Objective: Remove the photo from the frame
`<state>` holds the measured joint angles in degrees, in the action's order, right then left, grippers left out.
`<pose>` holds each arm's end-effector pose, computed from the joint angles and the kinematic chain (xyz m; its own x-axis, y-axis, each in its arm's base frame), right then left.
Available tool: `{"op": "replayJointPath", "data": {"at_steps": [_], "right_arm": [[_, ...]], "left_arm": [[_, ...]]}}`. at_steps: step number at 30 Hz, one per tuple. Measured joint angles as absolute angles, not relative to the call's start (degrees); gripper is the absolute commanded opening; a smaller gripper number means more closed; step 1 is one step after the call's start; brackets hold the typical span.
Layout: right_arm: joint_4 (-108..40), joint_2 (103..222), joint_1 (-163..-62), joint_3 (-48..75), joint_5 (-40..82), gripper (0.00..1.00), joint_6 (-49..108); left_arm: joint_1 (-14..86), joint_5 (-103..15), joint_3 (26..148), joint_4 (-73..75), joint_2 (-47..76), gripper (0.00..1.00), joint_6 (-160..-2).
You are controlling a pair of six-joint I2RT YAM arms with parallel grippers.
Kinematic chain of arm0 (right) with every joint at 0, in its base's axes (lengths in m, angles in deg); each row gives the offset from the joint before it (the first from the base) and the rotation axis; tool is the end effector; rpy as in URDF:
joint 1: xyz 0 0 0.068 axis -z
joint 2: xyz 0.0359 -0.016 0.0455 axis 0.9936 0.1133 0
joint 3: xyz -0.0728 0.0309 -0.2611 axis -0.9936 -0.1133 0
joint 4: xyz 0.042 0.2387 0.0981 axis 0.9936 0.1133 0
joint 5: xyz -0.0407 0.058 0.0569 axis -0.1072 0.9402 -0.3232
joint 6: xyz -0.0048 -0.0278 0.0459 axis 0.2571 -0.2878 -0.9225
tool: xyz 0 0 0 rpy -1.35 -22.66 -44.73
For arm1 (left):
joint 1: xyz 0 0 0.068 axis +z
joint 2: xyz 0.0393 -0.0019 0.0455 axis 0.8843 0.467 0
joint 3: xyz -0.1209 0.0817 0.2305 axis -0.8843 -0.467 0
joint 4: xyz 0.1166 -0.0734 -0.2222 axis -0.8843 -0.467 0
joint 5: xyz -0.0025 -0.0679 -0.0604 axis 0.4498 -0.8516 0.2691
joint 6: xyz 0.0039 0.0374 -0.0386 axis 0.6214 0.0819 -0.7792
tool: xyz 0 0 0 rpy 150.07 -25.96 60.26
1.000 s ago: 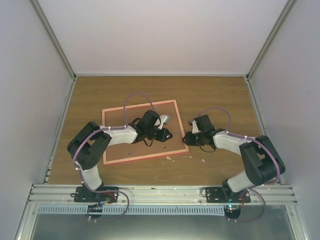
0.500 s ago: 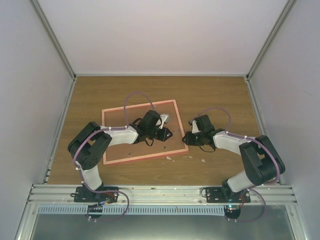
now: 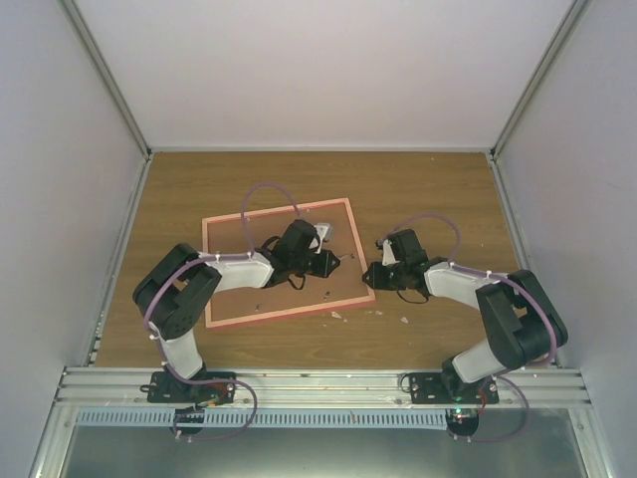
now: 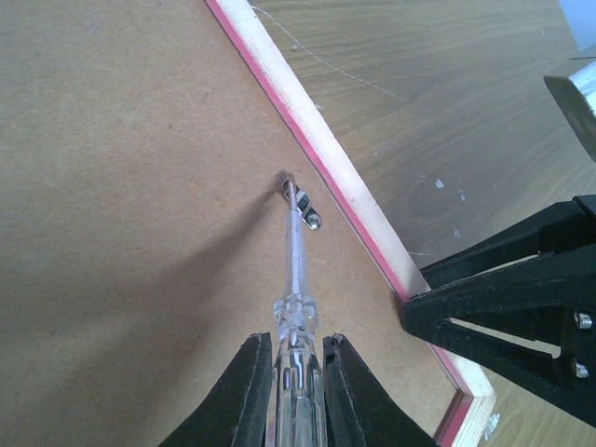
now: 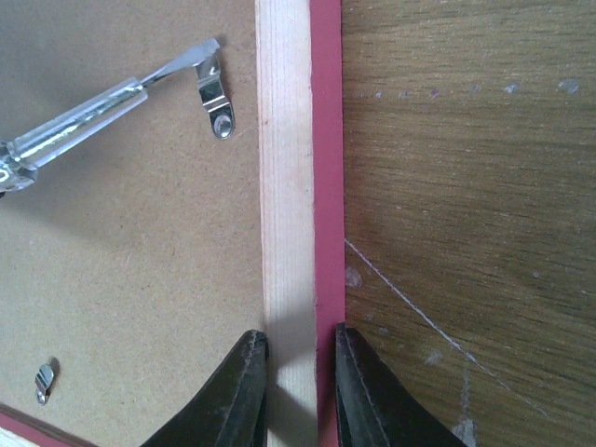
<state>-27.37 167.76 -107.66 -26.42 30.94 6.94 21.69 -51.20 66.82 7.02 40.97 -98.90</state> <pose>0.2338 0.1169 0.1335 -0.9385 0.0905 -0.3331 -0.0901 0.8673 0.4895 0.2674 -0.2403 0.1522 -0.8184 0.0799 -0.5691 0.4316 0.7394 -0.5168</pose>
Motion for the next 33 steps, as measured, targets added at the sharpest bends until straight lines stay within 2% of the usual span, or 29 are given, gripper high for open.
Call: {"op": "replayJointPath", "data": {"at_steps": [7, 14, 19, 26, 33], "right_arm": [[-27.43, 167.76, -107.66, -26.42, 30.94, 0.21, 6.92], [-25.93, 167.74, -107.7, -25.7, 30.94, 0.38, 7.77], [-21.42, 168.55, -107.7, -19.34, 29.54, 0.46, 11.33], [-19.74, 177.51, -107.11, -2.9, 26.13, 0.47, 16.75], [-17.82, 189.95, -105.91, 8.49, 24.14, 0.45, 18.83]], "left_arm": [[21.69, -49.47, 65.44, 7.31, 39.7, 0.0, -100.37], [22.02, -48.14, 62.95, 6.37, 34.61, 0.0, -100.85], [23.86, -47.02, 61.31, 5.89, 27.35, 0.0, -100.8], [28.69, -45.49, 56.85, 3.17, 19.07, 0.0, -100.52], [32.47, -44.23, 51.93, -0.34, 10.7, 0.0, -100.02]]}}
